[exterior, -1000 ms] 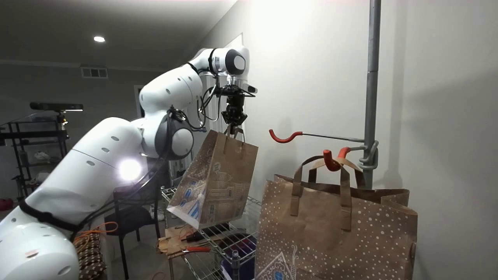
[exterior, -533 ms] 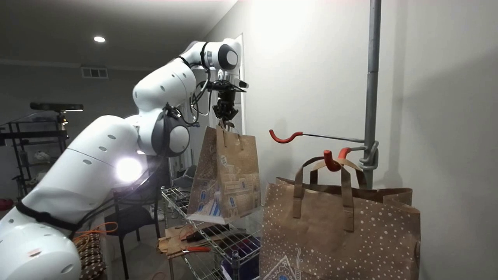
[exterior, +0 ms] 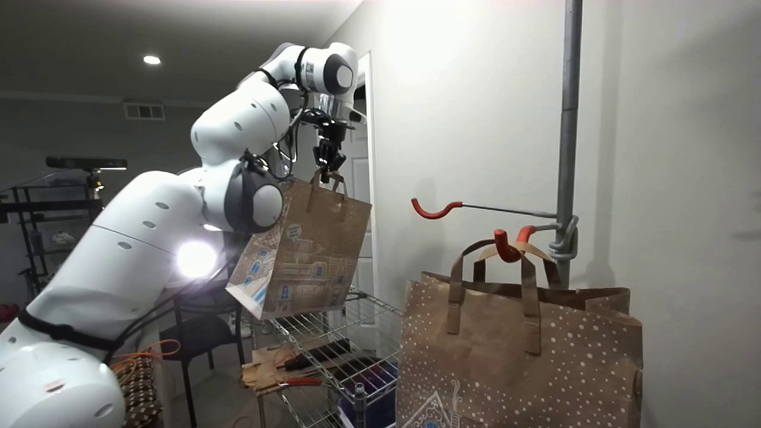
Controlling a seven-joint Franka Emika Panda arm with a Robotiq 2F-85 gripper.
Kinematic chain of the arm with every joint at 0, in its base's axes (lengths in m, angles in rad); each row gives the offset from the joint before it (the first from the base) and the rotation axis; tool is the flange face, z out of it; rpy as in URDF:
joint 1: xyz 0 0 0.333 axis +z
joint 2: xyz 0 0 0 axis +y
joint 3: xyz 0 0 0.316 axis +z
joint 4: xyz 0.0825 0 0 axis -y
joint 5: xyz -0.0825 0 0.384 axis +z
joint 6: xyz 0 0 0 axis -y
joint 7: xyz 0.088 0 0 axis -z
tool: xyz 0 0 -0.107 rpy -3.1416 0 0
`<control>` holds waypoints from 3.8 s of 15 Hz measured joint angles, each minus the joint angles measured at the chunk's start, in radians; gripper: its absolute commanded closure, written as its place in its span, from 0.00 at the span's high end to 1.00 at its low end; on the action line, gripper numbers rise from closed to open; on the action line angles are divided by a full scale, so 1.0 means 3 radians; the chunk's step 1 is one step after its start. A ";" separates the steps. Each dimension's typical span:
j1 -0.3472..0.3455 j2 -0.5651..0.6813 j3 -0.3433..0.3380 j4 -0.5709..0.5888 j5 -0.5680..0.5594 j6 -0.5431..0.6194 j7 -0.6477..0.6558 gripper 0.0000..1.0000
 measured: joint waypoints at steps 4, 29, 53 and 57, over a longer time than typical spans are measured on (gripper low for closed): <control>0.0024 -0.0096 0.0027 -0.0001 0.0148 0.0006 0.0571 0.01; -0.0217 -0.0163 0.0064 -0.0019 0.0416 0.0002 0.0962 0.00; -0.0714 -0.0001 0.0214 -0.0042 0.1058 -0.1079 0.1940 0.00; -0.0586 -0.0077 -0.0009 -0.0030 0.0556 -0.1458 0.1962 0.00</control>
